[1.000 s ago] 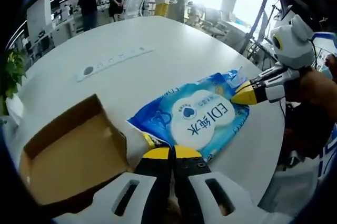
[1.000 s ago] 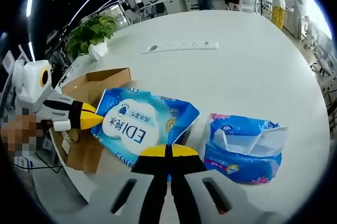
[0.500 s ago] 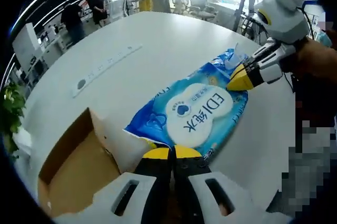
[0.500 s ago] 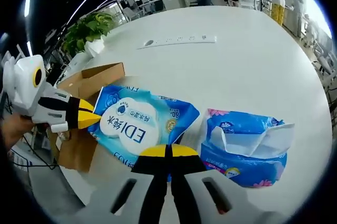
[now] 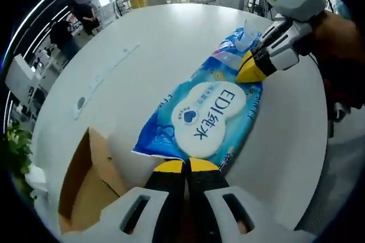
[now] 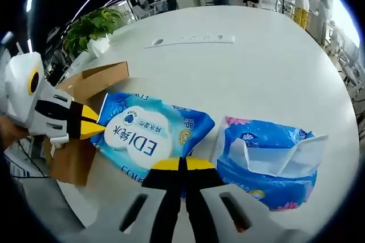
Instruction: Operate the shoe box by opening the lid, removing the specified soft item, and placing it in the target area until the item is outside and the box remains undamaged.
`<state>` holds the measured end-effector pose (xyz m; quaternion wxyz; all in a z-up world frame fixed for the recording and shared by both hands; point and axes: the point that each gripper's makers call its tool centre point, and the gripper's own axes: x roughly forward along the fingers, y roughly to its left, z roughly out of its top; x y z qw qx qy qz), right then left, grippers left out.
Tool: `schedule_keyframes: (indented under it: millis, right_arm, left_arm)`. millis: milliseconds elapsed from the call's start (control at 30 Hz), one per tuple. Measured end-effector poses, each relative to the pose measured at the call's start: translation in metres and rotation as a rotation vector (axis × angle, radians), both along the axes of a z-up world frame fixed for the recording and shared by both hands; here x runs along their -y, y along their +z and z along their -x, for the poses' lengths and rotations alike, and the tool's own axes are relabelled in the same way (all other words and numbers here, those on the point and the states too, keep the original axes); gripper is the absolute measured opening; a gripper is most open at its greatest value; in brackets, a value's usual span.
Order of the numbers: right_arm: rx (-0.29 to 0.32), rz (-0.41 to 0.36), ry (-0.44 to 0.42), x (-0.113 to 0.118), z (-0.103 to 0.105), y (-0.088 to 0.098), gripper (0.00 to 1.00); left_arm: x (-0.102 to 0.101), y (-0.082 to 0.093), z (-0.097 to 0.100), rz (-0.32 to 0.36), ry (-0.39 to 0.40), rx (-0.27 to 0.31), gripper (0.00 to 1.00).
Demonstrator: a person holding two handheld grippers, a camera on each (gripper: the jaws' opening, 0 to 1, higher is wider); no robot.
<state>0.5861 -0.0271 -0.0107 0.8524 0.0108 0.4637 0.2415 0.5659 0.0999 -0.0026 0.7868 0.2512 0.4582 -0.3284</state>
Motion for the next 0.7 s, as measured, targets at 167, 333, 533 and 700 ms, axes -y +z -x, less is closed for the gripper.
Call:
schedule_keyframes:
  millis: [167, 333, 533, 700]
  right_arm:
    - [0.016, 0.012, 0.012, 0.0011, -0.0009, 0.0008, 0.0]
    - [0.025, 0.017, 0.014, 0.0012, -0.0022, 0.0005, 0.0]
    - [0.038, 0.026, 0.02, 0.0021, -0.0031, 0.0008, 0.0]
    - [0.046, 0.031, 0.024, 0.0019, -0.0012, 0.003, 0.01]
  left_arm:
    - [0.0007, -0.0001, -0.003, -0.017, -0.026, 0.02, 0.0]
    - [0.001, -0.0037, -0.0029, -0.048, -0.07, 0.034, 0.0]
    - [0.0007, -0.0053, 0.0005, -0.068, -0.114, 0.032, 0.01]
    - [-0.0044, -0.0016, 0.0016, -0.079, -0.121, 0.049, 0.04]
